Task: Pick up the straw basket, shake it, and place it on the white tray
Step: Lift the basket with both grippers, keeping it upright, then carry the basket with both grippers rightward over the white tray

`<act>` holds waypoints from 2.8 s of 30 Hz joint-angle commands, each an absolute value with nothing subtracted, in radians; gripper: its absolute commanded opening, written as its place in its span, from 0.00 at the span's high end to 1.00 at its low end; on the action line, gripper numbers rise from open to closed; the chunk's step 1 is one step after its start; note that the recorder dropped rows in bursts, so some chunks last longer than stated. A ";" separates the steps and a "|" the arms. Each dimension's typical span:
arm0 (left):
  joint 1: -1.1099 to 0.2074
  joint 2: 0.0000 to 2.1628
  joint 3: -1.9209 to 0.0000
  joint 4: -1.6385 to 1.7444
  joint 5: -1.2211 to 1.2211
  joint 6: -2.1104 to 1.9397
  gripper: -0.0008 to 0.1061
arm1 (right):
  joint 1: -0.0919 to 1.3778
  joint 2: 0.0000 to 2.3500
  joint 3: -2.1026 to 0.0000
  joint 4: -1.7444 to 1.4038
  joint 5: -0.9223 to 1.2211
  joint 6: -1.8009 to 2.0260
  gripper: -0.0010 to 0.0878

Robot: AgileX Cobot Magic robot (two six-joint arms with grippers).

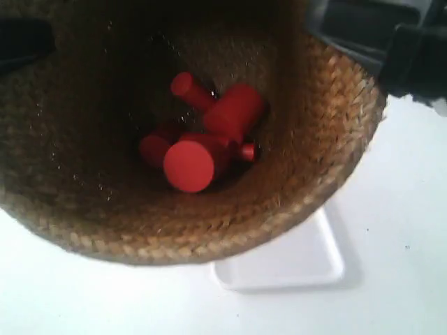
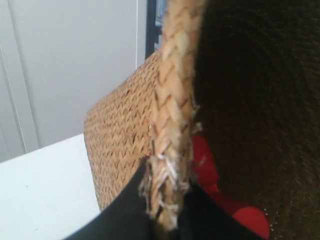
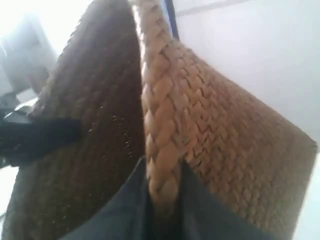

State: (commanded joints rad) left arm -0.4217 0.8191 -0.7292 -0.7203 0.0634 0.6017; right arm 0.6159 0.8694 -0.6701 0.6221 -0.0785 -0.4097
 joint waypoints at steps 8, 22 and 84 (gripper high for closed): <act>-0.422 0.718 -0.823 -0.716 0.078 0.609 0.99 | 0.618 0.757 -0.798 0.641 0.104 -0.410 0.99; -0.422 0.802 -0.733 -0.763 -0.005 0.573 0.99 | 0.605 0.884 -0.688 0.673 -0.058 -0.421 0.99; -0.422 0.785 -0.753 -0.738 0.092 0.590 0.99 | 0.605 0.797 -0.709 0.470 0.000 -0.241 0.99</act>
